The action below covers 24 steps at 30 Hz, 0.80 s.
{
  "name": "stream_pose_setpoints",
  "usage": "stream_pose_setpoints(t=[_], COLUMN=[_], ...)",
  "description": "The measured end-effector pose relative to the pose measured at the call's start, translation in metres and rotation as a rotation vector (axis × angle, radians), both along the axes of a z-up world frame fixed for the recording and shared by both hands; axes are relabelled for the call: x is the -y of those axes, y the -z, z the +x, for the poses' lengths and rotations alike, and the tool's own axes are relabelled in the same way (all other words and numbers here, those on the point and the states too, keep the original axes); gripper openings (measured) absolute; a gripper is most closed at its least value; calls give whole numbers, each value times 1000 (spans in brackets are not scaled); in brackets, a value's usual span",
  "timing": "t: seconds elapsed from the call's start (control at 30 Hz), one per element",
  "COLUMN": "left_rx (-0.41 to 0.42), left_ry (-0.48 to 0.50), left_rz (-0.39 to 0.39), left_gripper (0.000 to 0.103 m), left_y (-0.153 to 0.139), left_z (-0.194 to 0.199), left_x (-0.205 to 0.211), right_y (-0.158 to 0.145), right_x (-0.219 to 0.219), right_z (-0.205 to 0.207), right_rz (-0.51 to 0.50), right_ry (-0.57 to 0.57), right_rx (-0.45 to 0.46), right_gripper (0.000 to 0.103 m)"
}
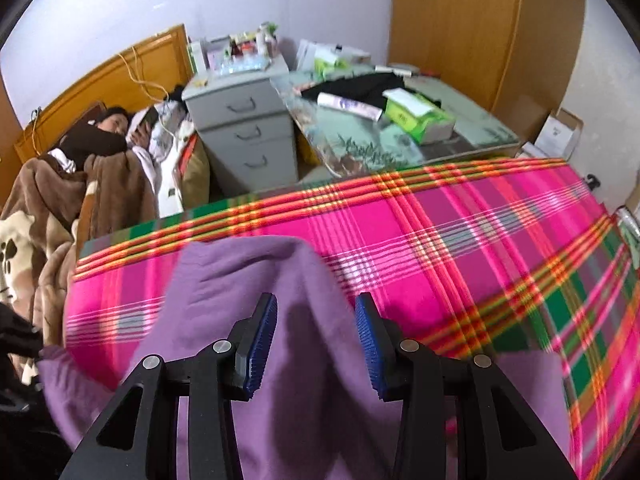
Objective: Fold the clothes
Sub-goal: 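Reach the right gripper to the lilac garment's edge and close on it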
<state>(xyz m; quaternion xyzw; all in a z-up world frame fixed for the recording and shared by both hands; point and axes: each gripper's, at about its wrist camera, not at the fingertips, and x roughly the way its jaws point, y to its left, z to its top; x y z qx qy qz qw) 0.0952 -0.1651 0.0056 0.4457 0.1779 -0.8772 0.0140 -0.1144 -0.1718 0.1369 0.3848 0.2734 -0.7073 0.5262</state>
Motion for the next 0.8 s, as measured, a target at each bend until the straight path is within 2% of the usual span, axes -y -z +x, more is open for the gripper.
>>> stream_pose_setpoints(t=[0.27,0.33,0.43,0.57,0.8], left_rx=[22,23,23,22,21], left_ry=[-4,-3,-1,7,26], left_rz=[-29,-33,-33,-36,-42], left_gripper=[10,10,10,10,10], left_y=[-2,-2,-3,-3,-3], left_z=[-9,-10,-9,-11,-22], left_x=[-3,-3,-3,-3,1], right_y=[20,20,18,16,-24], right_x=[26,30,34,37,21], right_z=[-16,-15,-15,-11,-38], right_rz=[21,36,37,34,-71], right_ry=[-23,-13,-1,7,138], right_rx=[79,92,110,58,-47], right_gripper=[42,39,5,4,4])
